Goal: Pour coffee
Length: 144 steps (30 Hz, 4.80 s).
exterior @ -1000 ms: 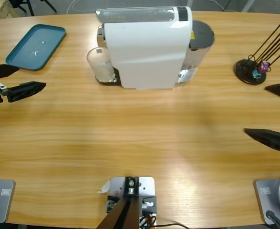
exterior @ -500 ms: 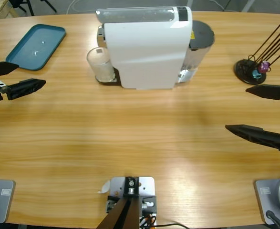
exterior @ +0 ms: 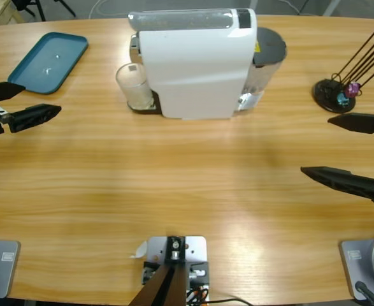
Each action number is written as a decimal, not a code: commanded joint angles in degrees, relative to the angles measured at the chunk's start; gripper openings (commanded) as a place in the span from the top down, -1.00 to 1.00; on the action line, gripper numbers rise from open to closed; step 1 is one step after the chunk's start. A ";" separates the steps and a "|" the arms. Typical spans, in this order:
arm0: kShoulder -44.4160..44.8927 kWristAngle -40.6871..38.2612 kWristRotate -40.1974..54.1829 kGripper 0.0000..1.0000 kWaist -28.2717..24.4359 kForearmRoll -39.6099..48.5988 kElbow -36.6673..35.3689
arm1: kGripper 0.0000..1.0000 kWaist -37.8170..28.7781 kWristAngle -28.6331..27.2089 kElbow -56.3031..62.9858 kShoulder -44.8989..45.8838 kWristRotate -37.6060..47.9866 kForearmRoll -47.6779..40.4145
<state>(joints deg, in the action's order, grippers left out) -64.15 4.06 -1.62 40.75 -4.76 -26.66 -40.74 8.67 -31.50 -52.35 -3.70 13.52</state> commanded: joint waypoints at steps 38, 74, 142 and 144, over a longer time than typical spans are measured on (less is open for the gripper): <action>-11.10 -8.07 0.91 -0.90 0.39 -4.35 -5.74 | -1.00 -0.30 -10.87 2.43 2.41 0.80 -2.99; -34.00 -16.84 5.03 -0.92 0.39 -15.99 -12.44 | -1.00 -0.30 -10.34 3.81 -4.86 1.15 -6.59; -35.80 -21.22 7.33 0.82 -4.54 -17.30 -7.50 | -1.00 -0.30 -10.69 3.90 -6.27 1.15 -7.10; -33.91 -19.07 7.33 0.82 -4.55 -17.22 -7.00 | -1.00 -0.30 -10.69 3.99 -5.97 1.15 -7.10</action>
<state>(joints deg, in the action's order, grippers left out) -101.18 -18.30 4.90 36.41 -21.93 -37.98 -40.74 -1.17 -29.37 -57.79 -3.11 6.94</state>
